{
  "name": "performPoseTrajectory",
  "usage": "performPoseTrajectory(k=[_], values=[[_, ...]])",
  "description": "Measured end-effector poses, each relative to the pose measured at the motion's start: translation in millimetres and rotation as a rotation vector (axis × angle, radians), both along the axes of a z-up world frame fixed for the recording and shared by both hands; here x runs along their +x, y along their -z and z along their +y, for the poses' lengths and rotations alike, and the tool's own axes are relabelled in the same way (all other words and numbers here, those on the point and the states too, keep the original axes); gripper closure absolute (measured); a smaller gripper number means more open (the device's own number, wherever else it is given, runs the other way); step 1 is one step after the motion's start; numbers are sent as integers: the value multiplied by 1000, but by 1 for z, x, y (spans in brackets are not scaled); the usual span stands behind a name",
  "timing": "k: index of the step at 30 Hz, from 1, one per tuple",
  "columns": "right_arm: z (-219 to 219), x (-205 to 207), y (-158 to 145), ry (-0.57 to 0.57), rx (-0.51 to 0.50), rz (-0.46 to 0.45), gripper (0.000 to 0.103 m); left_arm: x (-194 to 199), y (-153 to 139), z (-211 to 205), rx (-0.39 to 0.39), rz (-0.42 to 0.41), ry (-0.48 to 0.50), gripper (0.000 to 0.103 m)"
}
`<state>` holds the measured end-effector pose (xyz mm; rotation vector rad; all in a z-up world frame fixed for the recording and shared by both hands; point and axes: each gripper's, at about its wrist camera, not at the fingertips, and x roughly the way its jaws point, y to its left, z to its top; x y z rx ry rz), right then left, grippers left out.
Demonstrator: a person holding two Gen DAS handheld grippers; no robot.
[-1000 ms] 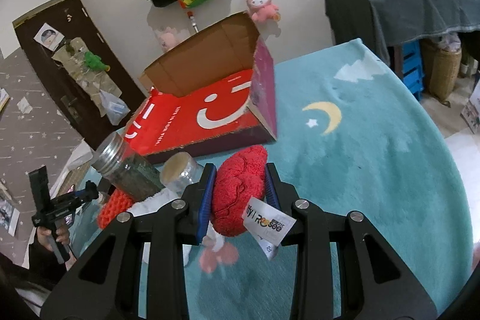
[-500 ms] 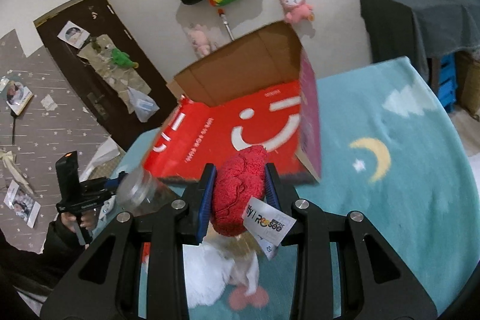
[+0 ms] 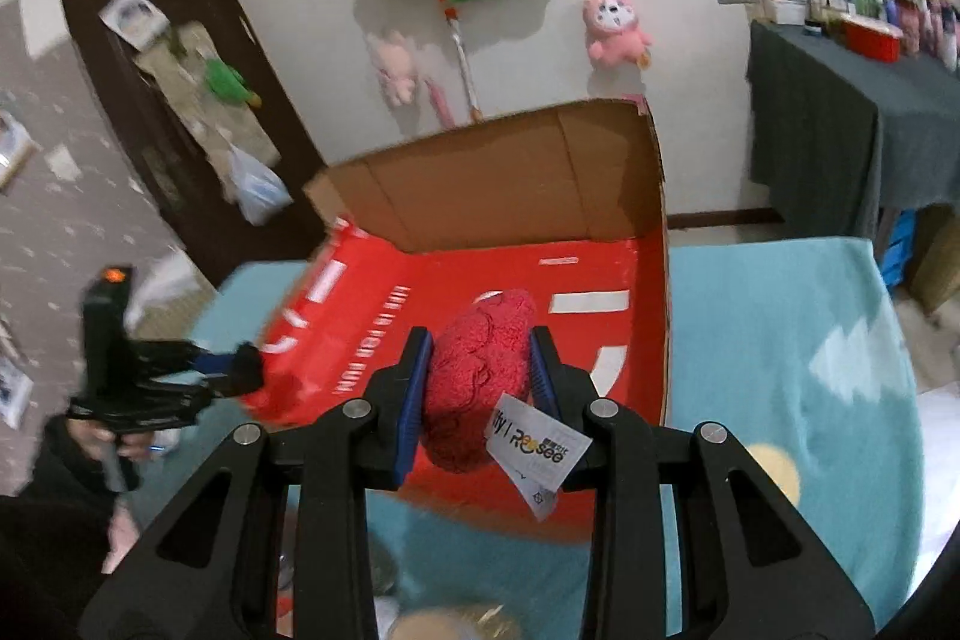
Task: Organize soft objects
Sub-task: 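Carry the black pom-pom and red knitted ball over the red cardboard box with both tools, then open the left tool to drop the pom-pom while the right tool releases the red ball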
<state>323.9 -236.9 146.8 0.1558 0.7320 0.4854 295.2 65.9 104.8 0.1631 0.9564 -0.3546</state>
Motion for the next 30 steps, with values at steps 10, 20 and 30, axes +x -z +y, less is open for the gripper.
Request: performPoseTrajectory(k=[10,20,30], values=[[48,71,30,-10,-312,106,72,54,26,-22,136,93,-24,72],[66,103,77,19,-521,227,72,79,36,-20,180,124,-70,71],[64,102,84,1,-580,236,70,81,45,-23,197,128,-67,69]])
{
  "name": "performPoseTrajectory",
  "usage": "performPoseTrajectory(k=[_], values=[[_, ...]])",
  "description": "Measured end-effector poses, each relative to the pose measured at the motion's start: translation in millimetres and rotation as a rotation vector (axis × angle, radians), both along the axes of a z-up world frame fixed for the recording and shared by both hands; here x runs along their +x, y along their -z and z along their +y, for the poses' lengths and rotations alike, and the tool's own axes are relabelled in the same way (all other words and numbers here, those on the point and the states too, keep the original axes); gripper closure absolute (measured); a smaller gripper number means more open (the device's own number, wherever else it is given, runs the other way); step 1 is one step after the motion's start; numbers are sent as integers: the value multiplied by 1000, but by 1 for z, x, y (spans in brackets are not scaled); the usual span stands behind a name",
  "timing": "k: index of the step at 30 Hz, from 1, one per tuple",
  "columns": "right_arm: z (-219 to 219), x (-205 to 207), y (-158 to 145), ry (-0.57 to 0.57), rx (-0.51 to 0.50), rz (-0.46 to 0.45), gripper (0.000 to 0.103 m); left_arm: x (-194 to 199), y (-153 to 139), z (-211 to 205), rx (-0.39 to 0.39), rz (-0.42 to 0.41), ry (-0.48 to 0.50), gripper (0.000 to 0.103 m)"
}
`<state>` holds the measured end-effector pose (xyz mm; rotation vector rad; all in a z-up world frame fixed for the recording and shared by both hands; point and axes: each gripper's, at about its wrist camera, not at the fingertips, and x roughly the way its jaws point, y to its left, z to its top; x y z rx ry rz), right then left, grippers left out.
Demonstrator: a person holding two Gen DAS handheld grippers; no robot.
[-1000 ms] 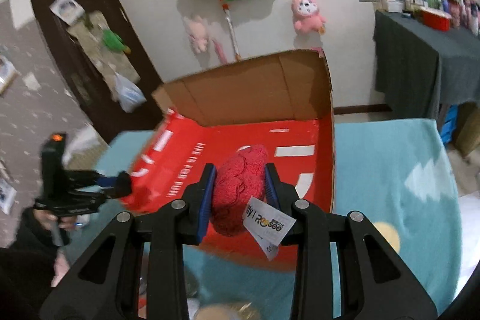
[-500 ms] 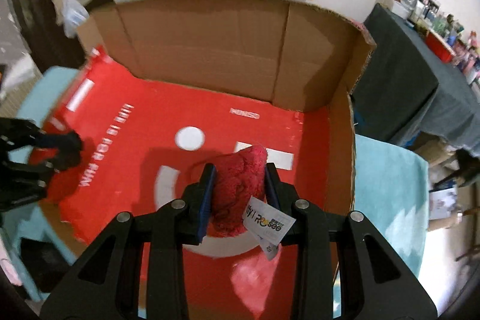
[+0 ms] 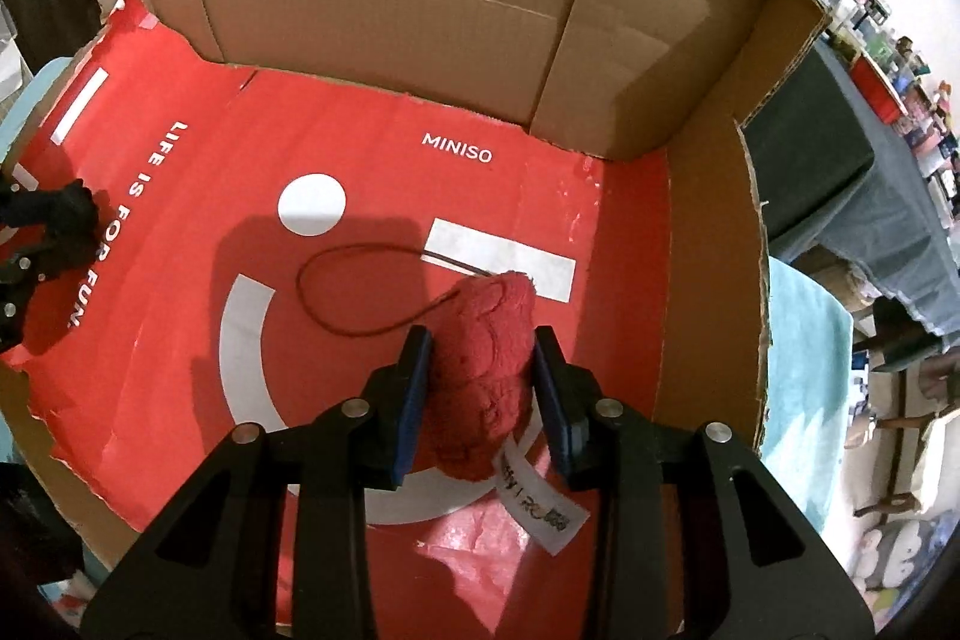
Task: Organize soft objects
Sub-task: 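Open the left tool to drop the pom-pom while the right tool releases the red ball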
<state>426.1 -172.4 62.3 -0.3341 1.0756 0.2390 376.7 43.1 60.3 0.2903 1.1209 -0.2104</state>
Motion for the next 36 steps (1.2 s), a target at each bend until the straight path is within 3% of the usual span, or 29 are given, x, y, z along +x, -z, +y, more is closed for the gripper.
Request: performPoseTrajectory(k=[7,12,17,19,21,28,30,32,36], values=[[4,-5,0,-10,-36,-14,69,0,2,0,-7,-12,4,67],[7,-10,2,-17,-63,-33,68,-1,1,-2,-27,-19,7,57],[27,-15,2,-37,-82,-50,57,-4,-7,0,-68,-36,-5,54],[33,-19,1,-42,-86,-61,53,-8,-12,2,-84,-52,-12,48],[35,-24,-3,-41,-85,-79,51,-14,-20,3,-95,-84,-15,31],[28,-40,-32,-20,-25,-129,45,-40,-51,4,-145,-172,-23,26],[25,-51,-47,-10,12,-153,43,-53,-64,4,-159,-214,-33,20],[22,-60,-63,-6,51,-173,32,-68,-77,4,-184,-251,-32,15],[13,-93,-96,-13,120,-237,30,-104,-105,3,-218,-347,-31,6]])
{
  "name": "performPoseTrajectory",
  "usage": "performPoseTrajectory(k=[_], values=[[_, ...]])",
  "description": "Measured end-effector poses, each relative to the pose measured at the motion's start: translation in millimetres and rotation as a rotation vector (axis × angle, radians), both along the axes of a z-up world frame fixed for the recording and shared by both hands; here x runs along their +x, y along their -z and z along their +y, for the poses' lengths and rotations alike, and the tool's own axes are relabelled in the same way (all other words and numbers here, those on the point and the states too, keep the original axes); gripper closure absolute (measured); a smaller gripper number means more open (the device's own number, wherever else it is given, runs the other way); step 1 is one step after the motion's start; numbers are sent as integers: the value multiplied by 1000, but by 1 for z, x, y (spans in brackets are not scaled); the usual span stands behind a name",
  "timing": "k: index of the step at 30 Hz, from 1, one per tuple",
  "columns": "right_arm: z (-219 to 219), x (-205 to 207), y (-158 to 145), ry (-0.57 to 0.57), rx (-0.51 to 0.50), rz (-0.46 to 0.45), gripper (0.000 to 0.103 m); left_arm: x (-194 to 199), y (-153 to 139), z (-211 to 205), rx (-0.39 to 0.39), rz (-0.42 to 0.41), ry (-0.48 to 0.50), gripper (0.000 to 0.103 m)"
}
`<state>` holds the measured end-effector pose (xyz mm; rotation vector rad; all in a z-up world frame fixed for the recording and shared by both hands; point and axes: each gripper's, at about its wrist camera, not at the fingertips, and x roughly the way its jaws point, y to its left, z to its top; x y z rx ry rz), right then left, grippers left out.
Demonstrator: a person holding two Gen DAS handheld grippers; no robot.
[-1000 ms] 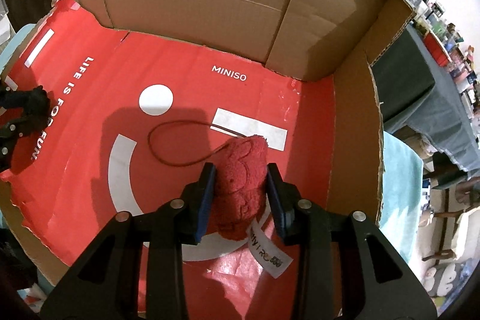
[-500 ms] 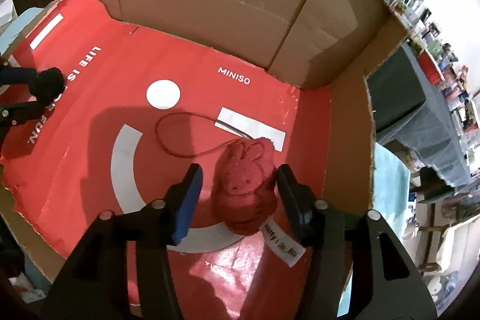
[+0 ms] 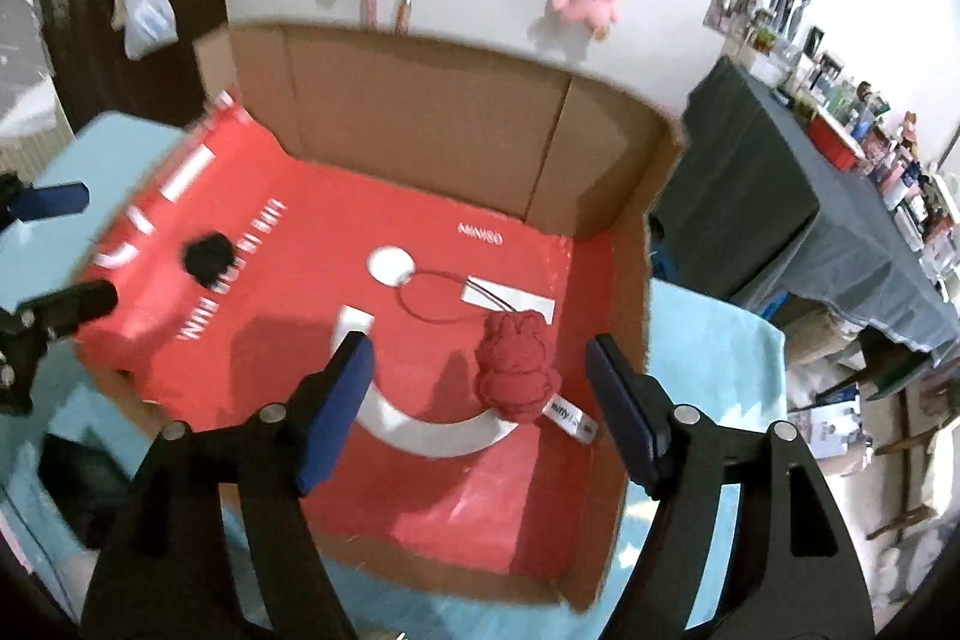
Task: Organize soft objects
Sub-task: 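Open the left tool to drop the pom-pom while the right tool releases the red ball, then move both tools back from the box toward the remaining soft items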
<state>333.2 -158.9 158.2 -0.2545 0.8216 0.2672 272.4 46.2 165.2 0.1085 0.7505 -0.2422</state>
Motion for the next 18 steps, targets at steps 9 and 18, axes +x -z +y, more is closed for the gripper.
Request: performPoseTrajectory(k=[9,18], values=[[-24,-99,-59,-21,158,-183,22,-112,-54,-9,-66,-239,7,0],[-35,-214,-75,-40,204,-352,13,-208,-51,-21,-158,-334,18,0]])
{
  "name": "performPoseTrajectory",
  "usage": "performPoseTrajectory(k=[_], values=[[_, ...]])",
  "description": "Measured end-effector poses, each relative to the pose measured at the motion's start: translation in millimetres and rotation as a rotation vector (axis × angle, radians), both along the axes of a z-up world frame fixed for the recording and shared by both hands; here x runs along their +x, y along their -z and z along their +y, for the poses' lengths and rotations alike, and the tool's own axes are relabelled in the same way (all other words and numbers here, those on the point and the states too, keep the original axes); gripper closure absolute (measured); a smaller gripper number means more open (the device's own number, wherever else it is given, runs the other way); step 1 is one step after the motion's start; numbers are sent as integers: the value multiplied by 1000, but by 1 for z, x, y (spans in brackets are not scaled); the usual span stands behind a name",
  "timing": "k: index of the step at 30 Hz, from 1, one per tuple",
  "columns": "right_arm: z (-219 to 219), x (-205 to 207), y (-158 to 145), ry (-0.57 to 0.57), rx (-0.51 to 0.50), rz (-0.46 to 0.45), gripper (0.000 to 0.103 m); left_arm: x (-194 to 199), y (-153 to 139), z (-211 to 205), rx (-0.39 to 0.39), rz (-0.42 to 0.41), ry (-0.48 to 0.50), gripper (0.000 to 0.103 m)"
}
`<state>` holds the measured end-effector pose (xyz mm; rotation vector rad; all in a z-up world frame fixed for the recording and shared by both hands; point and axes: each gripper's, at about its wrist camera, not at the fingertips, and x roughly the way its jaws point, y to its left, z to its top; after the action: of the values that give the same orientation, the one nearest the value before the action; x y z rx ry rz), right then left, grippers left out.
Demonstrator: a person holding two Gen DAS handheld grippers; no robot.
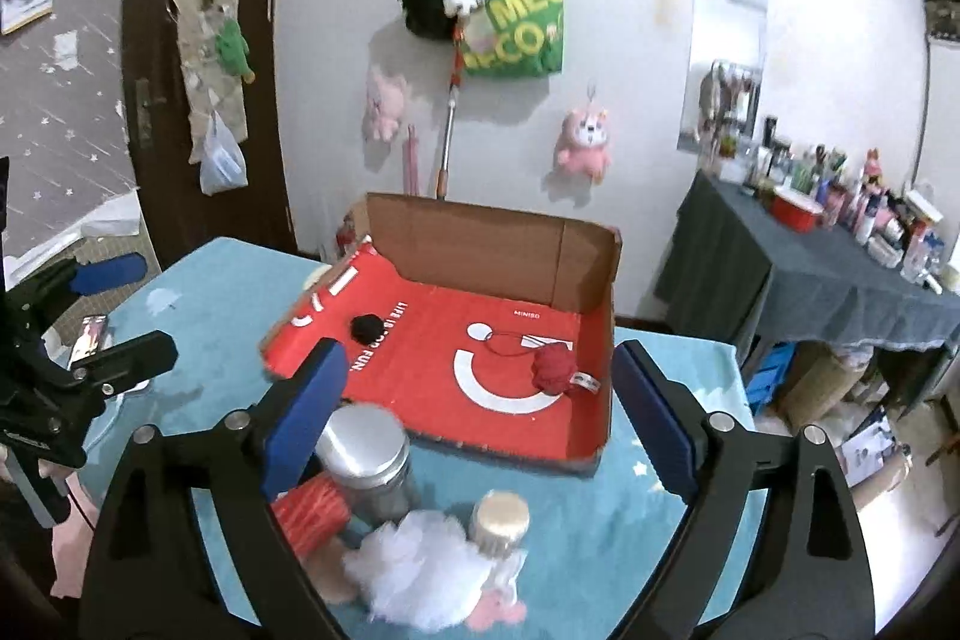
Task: Organize soft objects
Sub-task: 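Move both tools back from the box toward the remaining soft items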
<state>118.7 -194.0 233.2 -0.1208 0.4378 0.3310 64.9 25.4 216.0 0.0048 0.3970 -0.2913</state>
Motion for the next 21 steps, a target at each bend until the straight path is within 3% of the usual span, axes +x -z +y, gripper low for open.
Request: performPoseTrajectory(k=[8,13,21], values=[[0,-80,31,87,-13,-134,10,-51,31,-7,-48,-51,-38,0],[-9,-101,56,130,34,-124,10,-70,51,-13,-25,-86,-79,0],[-8,-119,99,172,50,-106,10,-73,88,-18,-24,-59,-105,0]])
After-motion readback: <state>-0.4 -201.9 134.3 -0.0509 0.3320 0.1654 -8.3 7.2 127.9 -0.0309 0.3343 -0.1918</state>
